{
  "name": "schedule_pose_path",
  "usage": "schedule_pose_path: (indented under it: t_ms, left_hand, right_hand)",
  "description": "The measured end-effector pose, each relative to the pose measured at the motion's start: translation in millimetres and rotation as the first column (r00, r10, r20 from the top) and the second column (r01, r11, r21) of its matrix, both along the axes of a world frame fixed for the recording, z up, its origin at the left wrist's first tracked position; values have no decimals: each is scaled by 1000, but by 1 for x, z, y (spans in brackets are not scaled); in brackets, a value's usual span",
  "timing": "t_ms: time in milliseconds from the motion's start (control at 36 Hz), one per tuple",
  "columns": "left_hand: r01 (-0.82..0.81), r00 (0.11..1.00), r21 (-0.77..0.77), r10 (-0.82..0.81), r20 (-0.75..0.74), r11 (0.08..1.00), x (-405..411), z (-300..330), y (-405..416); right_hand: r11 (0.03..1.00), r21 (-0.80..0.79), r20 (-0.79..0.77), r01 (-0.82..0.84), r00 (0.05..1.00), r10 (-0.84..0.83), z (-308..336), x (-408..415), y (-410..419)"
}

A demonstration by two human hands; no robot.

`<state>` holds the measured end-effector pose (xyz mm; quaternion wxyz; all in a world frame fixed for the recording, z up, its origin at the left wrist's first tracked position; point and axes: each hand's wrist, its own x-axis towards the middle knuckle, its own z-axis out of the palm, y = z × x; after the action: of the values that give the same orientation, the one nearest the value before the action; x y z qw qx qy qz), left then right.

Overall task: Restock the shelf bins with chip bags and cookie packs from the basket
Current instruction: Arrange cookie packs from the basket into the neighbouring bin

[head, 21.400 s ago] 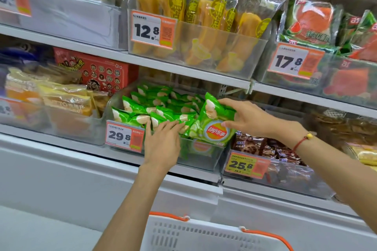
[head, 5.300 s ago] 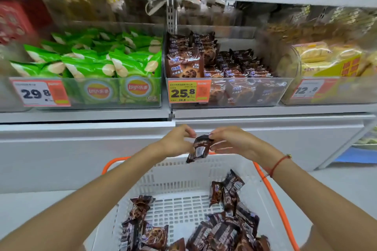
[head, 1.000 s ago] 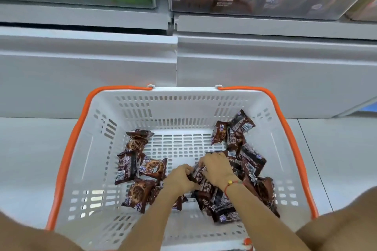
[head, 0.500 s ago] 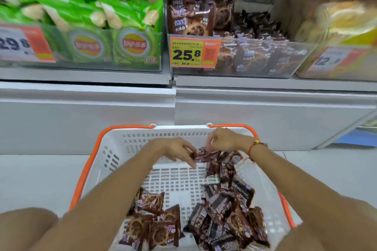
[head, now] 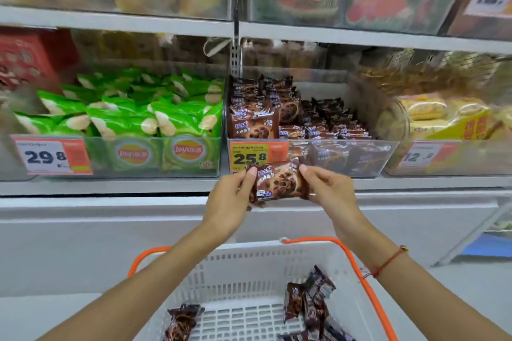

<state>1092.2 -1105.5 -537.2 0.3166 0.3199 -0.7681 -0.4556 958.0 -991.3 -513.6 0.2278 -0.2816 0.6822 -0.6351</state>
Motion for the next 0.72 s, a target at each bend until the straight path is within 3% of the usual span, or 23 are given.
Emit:
schedule_pose_path:
  t_ms: [139,250,333,444,556,639,722]
  left_hand:
    - [-190,981,-124,184,-61,974,-6,10,7]
    - [-135,989,-336,146,7,932,3,20,2]
    - [-89,993,-425,112,29,901,7,28,1]
    - [-128,977,-595,203,59,793,9,44,2]
    - [-186,980,-671,184,-74,718,12,59,-19]
    - [-114,958,-719,268,104,686,10,66,-36]
    - [-58,920,-723,319,230,688,5,67,-42]
  right_hand:
    - [998,-55,81,23,997,-19,8,9,-15]
    - [964,57,67,-259,965,255,21,-6,-9]
    - [942,39,-12,-333,943,334,27,-9,0]
    - [959,-16,-101,-284,954,281,39,-14,8]
    - [979,-58,-180,-196,966,183,65,-36,4]
    - [994,-39,-320,-106,943,88,88,-60,-10]
    - [998,45,-503,-39,862,56,102,-84,-34]
